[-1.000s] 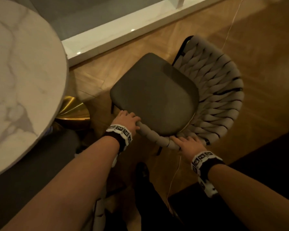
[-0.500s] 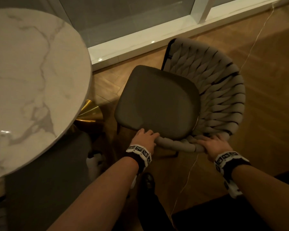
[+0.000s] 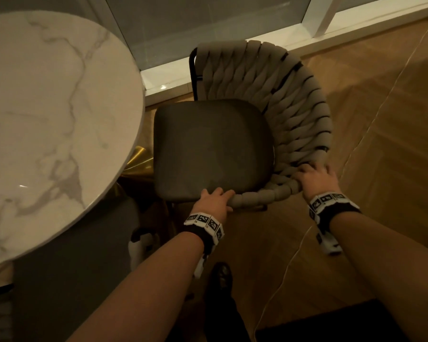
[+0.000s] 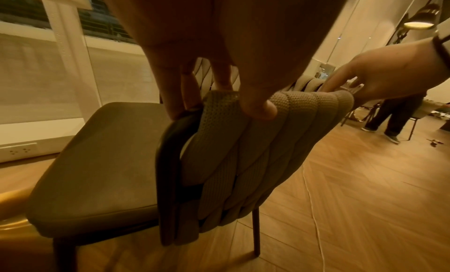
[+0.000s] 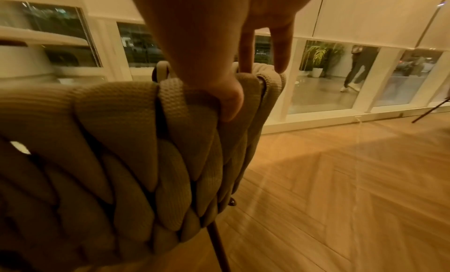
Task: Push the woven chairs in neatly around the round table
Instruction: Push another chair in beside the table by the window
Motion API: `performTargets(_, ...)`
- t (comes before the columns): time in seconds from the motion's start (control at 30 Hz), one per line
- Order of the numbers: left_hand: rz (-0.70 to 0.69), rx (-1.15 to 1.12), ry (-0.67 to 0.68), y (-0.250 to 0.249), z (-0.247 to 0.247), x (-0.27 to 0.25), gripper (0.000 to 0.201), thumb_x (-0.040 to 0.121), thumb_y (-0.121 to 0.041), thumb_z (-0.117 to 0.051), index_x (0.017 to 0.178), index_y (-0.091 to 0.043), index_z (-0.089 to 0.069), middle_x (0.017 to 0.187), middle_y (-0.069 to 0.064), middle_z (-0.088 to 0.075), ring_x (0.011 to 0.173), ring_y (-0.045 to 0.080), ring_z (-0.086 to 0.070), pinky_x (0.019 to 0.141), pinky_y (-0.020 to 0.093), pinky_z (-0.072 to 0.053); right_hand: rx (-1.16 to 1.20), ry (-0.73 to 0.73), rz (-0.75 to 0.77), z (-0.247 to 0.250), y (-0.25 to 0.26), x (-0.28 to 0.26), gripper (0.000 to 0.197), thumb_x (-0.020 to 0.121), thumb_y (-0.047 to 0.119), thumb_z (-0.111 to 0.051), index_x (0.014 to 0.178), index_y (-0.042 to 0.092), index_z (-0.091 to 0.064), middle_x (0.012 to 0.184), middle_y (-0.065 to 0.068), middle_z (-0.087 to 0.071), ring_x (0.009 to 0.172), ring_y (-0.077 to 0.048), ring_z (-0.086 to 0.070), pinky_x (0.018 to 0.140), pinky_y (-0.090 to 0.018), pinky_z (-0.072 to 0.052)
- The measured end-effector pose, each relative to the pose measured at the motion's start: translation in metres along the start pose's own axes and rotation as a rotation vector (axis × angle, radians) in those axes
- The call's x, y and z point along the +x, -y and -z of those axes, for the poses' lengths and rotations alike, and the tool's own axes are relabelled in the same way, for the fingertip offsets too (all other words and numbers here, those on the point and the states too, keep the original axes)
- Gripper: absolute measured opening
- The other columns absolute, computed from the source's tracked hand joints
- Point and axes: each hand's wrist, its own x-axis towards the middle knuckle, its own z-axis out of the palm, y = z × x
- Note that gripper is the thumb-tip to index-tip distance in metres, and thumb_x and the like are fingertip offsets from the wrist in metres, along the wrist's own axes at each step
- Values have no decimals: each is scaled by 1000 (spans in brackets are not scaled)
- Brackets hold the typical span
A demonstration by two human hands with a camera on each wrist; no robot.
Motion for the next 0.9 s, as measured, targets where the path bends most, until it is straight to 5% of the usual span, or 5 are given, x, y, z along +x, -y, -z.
performTargets(0.1, 42, -48, 1, 13, 9, 3, 52, 98, -32, -45, 145, -34, -23, 147, 3, -33, 135, 41, -25, 104, 54, -39, 125, -23, 11, 3, 19, 2, 52, 87, 18, -54, 136, 31, -44, 148, -2, -34, 139, -34, -18, 109, -56, -30)
performTargets(0.23, 70, -179, 7, 25, 11, 2, 48, 97, -40, -43, 142, -27, -31, 145, 7, -40, 132, 33, -37, 106, 49, -39, 173, 66, 131, -8, 48, -8, 65, 91, 30, -52, 147, 41, -19, 157, 4, -19, 145, -41, 10, 111, -70, -11)
performTargets(0.33, 89, -218, -5, 26, 12, 2, 45, 96, -44, -43, 138, -29, -37, 137, 7, -47, 124, 30, -47, 101, 47, -43, 207, 83, 127, -13, 50, 0, 67, 94, 23, -52, 147, 45, -17, 160, 8, -13, 142, -44, 20, 109, -73, -6)
performTargets(0.47, 117, -251, -51, 26, 22, 7, 46, 95, -45, -45, 138, -29, -40, 133, 9, -50, 121, 30, -50, 98, 45, -42, 189, 87, 146, -11, 45, 22, 69, 94, 13, -50, 145, 48, -19, 160, 9, -13, 141, -45, 22, 108, -74, -4)
performTargets(0.9, 181, -358, -148, 62, 51, 30, 42, 95, -38, -50, 134, -25, -44, 131, 12, -50, 120, 31, -50, 98, 43, -41, 166, 92, 250, 33, 73, 87, 59, 94, 14, -52, 142, 43, -32, 157, 9, -25, 144, -42, 15, 106, -77, -6)
